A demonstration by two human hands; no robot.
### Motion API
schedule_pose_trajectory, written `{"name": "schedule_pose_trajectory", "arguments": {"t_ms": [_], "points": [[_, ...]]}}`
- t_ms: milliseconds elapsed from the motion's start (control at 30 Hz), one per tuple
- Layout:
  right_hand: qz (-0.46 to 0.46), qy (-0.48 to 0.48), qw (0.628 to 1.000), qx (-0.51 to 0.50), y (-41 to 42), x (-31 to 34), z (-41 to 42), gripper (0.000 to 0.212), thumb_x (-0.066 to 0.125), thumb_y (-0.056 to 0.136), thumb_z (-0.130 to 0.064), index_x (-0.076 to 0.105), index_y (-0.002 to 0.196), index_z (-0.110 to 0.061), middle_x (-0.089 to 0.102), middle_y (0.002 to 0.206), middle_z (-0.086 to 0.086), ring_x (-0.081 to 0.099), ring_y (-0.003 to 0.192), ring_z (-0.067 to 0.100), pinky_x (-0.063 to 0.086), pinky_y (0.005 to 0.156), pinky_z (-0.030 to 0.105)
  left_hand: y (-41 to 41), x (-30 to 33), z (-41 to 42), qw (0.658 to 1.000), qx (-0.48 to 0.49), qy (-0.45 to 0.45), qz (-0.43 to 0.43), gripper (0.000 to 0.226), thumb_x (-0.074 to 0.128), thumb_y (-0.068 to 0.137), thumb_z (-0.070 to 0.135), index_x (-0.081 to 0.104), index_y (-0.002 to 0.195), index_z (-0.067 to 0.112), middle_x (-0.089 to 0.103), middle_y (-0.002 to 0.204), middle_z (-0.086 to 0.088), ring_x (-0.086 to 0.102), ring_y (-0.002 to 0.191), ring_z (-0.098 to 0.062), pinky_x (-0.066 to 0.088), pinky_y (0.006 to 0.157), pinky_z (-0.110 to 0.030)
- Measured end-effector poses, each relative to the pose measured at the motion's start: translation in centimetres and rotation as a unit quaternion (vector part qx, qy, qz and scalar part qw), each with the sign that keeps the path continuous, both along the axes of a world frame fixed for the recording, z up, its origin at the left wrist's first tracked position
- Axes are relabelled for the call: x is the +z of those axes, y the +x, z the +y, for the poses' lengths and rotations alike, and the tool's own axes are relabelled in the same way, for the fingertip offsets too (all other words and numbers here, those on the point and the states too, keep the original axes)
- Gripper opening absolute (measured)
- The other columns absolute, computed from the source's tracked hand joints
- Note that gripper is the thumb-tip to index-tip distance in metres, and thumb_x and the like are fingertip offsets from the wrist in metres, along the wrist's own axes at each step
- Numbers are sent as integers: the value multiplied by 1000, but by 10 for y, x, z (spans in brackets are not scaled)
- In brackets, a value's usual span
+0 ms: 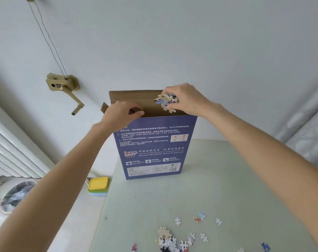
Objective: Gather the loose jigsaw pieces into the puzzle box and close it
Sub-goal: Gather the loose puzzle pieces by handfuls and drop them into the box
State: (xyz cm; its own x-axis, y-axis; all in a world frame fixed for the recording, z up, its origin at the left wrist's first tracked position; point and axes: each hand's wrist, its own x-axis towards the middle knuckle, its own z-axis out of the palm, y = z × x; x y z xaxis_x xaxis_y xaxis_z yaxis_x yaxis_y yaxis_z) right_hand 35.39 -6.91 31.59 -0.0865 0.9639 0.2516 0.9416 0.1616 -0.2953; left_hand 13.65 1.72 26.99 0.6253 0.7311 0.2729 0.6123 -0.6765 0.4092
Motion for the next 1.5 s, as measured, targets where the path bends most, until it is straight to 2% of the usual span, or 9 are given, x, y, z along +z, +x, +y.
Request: {"name": "schedule_pose_trajectory", "arguments": {"t_ms": [167,333,533,667,867,1067,1200,1367,1500], "points": [[-152,-42,987,45,-14,-1,17,38,69,82,-25,57,117,-16,66,104,11,59,93,30,45,76,37,-5,1,-9,999,-5,-4,-48,7,66,83,33,70,87,28,66,78,14,59,73,-3,49,70,-26],[-162,-48,984,54,-21,-7,20,39,63,87,-29,52,125,-27,64,107,7,58,93,28,40,71,34,-7,-1,-11,997,-6,-21,-76,3,69,81,31,71,81,30,67,75,14,60,70,-2,51,69,-27],[-80,-84,993,31,-17,-8,19,27,65,83,-16,64,109,-23,66,101,1,60,92,22,48,78,37,-9,-4,-10,995,-15,-39,-91,11,71,80,26,71,90,25,66,74,16,57,65,1,45,66,-16],[-32,-39,999,13,-14,-12,15,18,62,86,-9,67,100,-17,69,97,3,60,81,16,50,79,33,-11,-4,-11,994,-25,-21,-107,12,71,80,22,71,92,23,67,75,14,62,70,-3,53,72,-26],[-16,12,1000,2,-17,-32,2,23,50,92,-10,66,107,-19,68,107,-3,60,99,16,41,84,28,-13,-18,-27,979,-11,180,-94,11,61,87,21,69,95,22,68,85,10,58,84,-16,44,63,-24],[85,177,980,-34,-32,-66,-56,21,50,90,-8,69,98,-13,68,95,-2,60,84,12,51,73,30,-21,-43,-68,955,-9,252,-154,14,58,90,21,70,96,19,69,87,7,59,84,-14,45,64,-21],[99,204,971,-71,-48,-125,-125,20,53,87,-2,69,94,-11,69,95,-1,59,92,15,47,80,25,-39,-102,-114,974,-8,156,-163,14,56,89,20,68,97,19,68,86,7,59,81,-13,47,63,-23],[117,-1,984,-132,-49,-228,-198,21,52,89,-6,68,100,-13,68,102,-1,60,99,18,48,82,28,-66,-204,-170,995,48,-79,-23,27,58,85,23,62,112,26,66,99,8,61,90,-17,52,75,-30],[106,-190,952,-215,-28,-302,-239,33,51,92,-12,55,125,-12,54,131,7,44,124,22,34,102,29,-82,-265,-206,927,122,-291,204,59,61,83,29,38,137,22,48,129,-9,49,116,-29,41,96,-36]]}}
